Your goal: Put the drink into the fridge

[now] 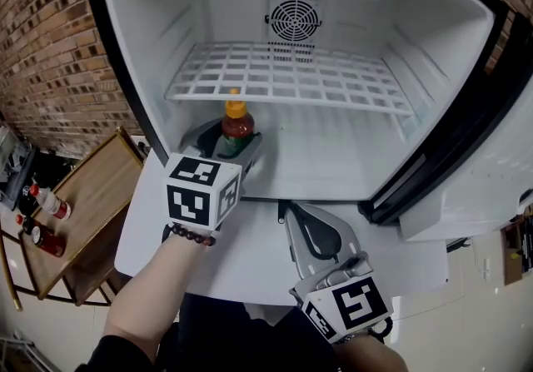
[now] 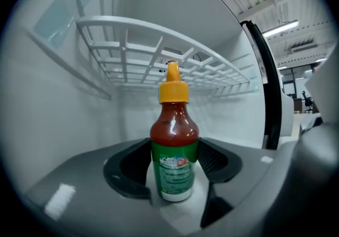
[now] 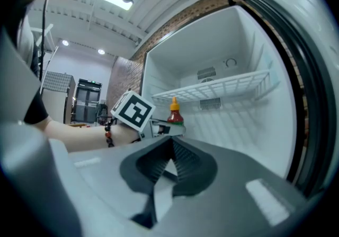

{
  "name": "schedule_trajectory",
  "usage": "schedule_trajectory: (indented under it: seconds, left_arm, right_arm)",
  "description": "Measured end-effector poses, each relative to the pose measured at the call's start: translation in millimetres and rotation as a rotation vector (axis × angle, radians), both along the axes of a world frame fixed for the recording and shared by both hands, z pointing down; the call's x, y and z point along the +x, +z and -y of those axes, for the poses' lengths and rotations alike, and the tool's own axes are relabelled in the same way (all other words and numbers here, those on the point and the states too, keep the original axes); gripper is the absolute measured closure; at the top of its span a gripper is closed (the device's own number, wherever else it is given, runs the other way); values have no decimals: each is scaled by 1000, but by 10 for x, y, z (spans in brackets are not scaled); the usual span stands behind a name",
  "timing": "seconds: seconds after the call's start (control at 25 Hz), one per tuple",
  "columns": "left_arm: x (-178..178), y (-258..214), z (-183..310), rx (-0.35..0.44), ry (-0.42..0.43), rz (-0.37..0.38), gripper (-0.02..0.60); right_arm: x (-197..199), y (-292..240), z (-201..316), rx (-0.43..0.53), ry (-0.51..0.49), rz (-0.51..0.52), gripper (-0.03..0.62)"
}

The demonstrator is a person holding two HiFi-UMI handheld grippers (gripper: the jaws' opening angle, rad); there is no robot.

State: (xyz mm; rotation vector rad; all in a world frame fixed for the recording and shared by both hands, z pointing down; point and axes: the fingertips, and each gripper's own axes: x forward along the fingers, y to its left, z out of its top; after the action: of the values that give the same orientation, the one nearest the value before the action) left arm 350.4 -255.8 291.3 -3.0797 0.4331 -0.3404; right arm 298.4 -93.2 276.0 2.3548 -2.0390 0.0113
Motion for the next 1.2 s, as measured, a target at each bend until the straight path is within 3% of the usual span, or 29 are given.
schedule_trajectory:
  seconds: [0.76,1.2]
  left_arm:
    - [83,134,22,-31,0,19,286]
    - [-301,93,-355,-55,0,-7,276]
  right_arm:
    - [44,53,-45,-20,-8,13,594]
    - [-237,-1,-295,-15,-20,6,594]
